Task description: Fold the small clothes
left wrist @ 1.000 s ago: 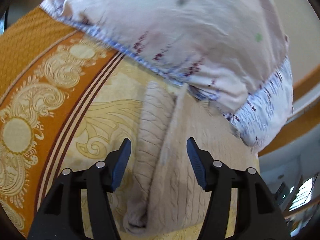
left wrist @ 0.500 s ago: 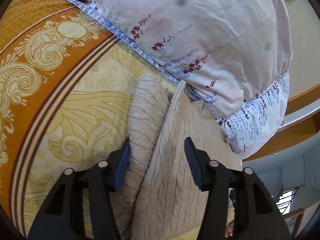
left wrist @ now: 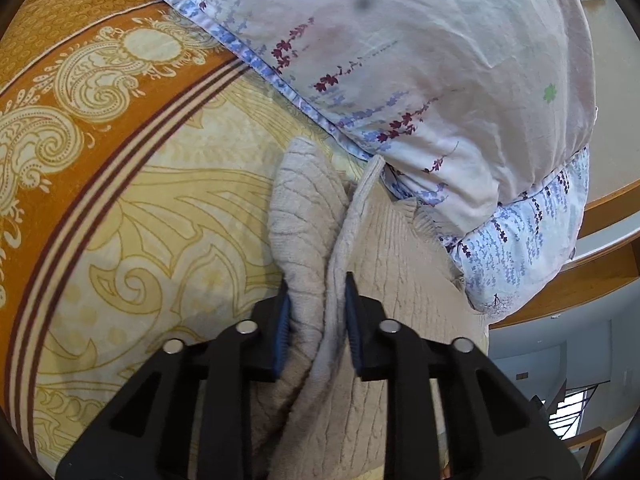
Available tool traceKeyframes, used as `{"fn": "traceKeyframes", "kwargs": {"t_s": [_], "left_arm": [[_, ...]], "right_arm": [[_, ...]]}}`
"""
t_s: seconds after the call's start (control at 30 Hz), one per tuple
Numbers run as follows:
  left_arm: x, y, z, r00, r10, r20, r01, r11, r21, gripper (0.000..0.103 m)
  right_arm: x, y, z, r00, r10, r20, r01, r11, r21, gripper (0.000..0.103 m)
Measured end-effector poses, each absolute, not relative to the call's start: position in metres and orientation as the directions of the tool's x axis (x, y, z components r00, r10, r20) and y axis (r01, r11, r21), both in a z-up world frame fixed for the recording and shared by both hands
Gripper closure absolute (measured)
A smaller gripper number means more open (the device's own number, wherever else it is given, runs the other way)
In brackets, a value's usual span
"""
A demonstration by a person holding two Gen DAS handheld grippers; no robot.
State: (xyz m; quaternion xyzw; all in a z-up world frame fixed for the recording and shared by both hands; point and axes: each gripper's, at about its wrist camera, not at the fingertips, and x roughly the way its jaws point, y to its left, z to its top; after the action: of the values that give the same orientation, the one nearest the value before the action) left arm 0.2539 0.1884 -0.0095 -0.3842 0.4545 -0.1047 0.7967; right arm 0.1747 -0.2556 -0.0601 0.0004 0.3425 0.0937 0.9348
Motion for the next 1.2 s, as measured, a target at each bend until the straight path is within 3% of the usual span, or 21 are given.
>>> {"fn": "traceKeyframes", "kwargs": {"t_s": [0.3, 0.6, 0.8, 0.9, 1.03, 1.1, 1.17, 1.2], "left_arm": [[0.245, 0.164, 0.037, 0.632, -0.589, -0.504, -0.078, 0.598, -0.798, 0.088], [0.259, 0.061, 0.088, 0.575, -0.730, -0.369, 0.110, 0.516, -0.850, 0.090], [0.268, -0.020, 0.089, 0.491, -0.788, -0.372, 0.182, 0.510, -0.841, 0.090], [0.272, -0.052, 0.067, 0.446, -0.788, -0.424, 0.154, 0.534, -0.831, 0.090], [0.271, -0.079, 0.031, 0.373, -0.789, -0.488, 0.099, 0.557, -0.825, 0.088], [0.274, -0.088, 0.020, 0.317, -0.826, -0.466, 0.090, 0.515, -0.852, 0.089], [0.268, -0.086, 0.019, 0.285, -0.864, -0.416, 0.099, 0.458, -0.883, 0.081], [0.262, -0.081, 0.022, 0.281, -0.875, -0.394, 0.114, 0.438, -0.892, 0.067]], "right_arm": [[0.170, -0.277, -0.049, 0.746, 0.283, -0.603, -0.174, 0.957, 0.233, 0.045], [0.151, -0.316, -0.029, 0.796, 0.315, -0.517, -0.145, 0.929, 0.342, 0.045], [0.149, -0.335, -0.028, 0.802, 0.320, -0.504, -0.132, 0.919, 0.372, 0.045], [0.152, -0.340, -0.032, 0.790, 0.349, -0.505, -0.140, 0.903, 0.407, 0.045], [0.166, -0.345, -0.037, 0.744, 0.448, -0.495, -0.163, 0.841, 0.516, 0.045], [0.176, -0.347, -0.040, 0.699, 0.524, -0.487, -0.175, 0.786, 0.593, 0.045], [0.188, -0.348, -0.045, 0.639, 0.597, -0.485, -0.175, 0.727, 0.664, 0.045], [0.193, -0.347, -0.045, 0.617, 0.619, -0.486, -0.171, 0.708, 0.685, 0.045]]}}
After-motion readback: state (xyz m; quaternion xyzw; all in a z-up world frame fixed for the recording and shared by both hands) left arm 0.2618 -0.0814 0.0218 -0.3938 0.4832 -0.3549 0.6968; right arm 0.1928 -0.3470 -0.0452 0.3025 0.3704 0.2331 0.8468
